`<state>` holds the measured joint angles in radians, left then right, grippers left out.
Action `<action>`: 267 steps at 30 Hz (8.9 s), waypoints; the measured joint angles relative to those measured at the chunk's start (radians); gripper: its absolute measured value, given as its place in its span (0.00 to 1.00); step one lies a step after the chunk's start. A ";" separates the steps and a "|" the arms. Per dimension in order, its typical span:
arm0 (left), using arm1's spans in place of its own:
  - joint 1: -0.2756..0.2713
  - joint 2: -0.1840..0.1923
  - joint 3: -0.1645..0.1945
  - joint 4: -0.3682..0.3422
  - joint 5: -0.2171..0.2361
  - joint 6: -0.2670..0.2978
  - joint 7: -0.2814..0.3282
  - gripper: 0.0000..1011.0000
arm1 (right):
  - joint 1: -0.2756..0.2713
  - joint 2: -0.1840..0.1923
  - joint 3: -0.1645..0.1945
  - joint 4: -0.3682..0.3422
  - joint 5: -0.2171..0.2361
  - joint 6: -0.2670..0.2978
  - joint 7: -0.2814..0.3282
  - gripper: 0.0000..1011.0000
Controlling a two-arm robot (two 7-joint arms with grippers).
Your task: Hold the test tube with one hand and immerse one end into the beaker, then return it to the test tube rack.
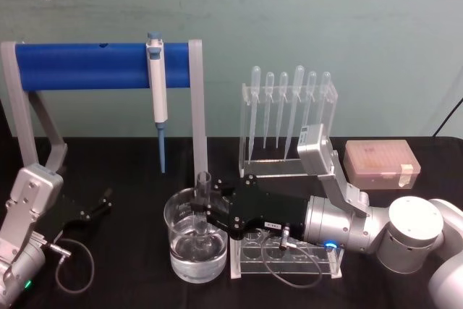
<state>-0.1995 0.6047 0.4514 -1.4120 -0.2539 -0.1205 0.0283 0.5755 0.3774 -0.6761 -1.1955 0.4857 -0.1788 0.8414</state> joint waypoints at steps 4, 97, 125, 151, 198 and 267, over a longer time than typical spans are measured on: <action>0.000 0.000 0.000 0.000 0.000 0.000 0.000 0.99 | 0.000 0.000 0.000 0.000 0.000 0.000 0.000 0.22; 0.000 0.000 0.000 0.000 0.000 0.000 0.000 0.99 | 0.000 0.000 0.000 0.000 0.000 0.000 0.000 0.22; 0.000 0.000 0.000 0.000 0.000 0.000 0.000 0.99 | 0.000 0.000 0.000 0.000 0.000 0.000 0.000 0.22; 0.000 0.000 0.000 0.000 0.000 0.000 0.000 0.99 | 0.000 0.000 0.000 0.000 0.000 0.000 0.000 0.22; 0.000 0.000 0.000 0.000 0.000 0.000 0.000 0.99 | -0.024 0.170 0.100 -0.320 0.100 0.109 -0.047 0.22; 0.000 0.000 0.000 0.000 0.000 0.000 0.000 0.99 | -0.277 0.267 0.223 -0.336 0.050 0.012 -0.107 0.22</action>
<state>-0.1995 0.6047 0.4514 -1.4120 -0.2539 -0.1205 0.0283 0.2983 0.6440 -0.4535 -1.5312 0.5355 -0.1665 0.7349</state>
